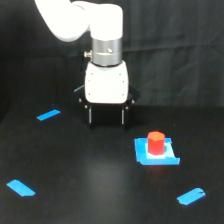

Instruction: Pick up the red object from the table

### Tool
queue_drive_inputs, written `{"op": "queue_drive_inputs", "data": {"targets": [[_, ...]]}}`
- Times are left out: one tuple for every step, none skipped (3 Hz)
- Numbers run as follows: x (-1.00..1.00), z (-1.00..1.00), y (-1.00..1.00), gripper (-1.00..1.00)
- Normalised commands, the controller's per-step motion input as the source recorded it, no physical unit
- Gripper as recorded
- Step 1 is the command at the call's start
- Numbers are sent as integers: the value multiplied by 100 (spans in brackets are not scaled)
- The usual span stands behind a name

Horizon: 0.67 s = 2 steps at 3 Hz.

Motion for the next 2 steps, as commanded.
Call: {"op": "queue_drive_inputs", "data": {"targets": [[96,-15,-65,100],[95,-24,-59,100]]}}
